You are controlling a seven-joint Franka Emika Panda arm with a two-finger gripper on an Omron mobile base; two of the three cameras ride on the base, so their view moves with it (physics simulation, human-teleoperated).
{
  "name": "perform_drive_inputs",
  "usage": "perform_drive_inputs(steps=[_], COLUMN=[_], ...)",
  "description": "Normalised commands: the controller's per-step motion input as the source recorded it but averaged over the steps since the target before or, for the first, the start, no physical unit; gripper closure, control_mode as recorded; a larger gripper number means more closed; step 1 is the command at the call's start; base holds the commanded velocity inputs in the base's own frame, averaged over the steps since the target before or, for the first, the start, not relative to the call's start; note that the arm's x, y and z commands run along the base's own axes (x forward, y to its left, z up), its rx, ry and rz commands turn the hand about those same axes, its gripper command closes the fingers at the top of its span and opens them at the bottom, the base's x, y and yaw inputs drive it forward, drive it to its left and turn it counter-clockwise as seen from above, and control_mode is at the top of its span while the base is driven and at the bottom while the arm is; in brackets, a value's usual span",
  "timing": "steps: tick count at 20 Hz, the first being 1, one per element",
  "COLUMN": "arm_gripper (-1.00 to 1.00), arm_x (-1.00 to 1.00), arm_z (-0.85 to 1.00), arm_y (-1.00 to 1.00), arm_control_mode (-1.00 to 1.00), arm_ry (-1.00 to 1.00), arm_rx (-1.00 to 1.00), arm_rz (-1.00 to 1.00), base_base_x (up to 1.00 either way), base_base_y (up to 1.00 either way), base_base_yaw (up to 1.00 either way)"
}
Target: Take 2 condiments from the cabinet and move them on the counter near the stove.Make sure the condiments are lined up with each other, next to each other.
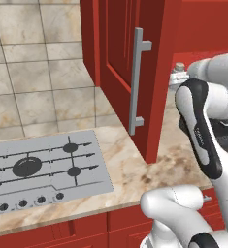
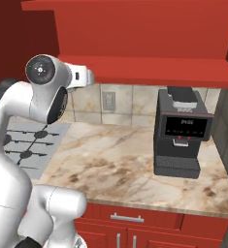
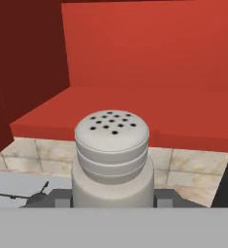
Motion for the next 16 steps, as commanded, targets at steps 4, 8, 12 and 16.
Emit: perform_drive_inputs(steps=[4,8,12,16], arm_gripper=[1.00,1.00,1.00,1.00], arm_x=[-1.00,-0.99,-0.70,-0.29], arm_z=[-0.03,-0.04,-0.07,-0.24], arm_y=[0.00,0.00,0.07,0.23], arm_control_mode=[-1.00,-1.00,-1.00,-1.00], arm_ry=[0.02,0.00,0.00,0.00], arm_rx=[0.00,0.00,0.00,0.00], arm_rz=[0.11,0.06,0.03,0.01], base_base_x=[0.00,0.00,0.00,0.00], base_base_y=[0.00,0.00,0.00,0.00], base_base_yaw=[0.00,0.00,0.00,0.00])
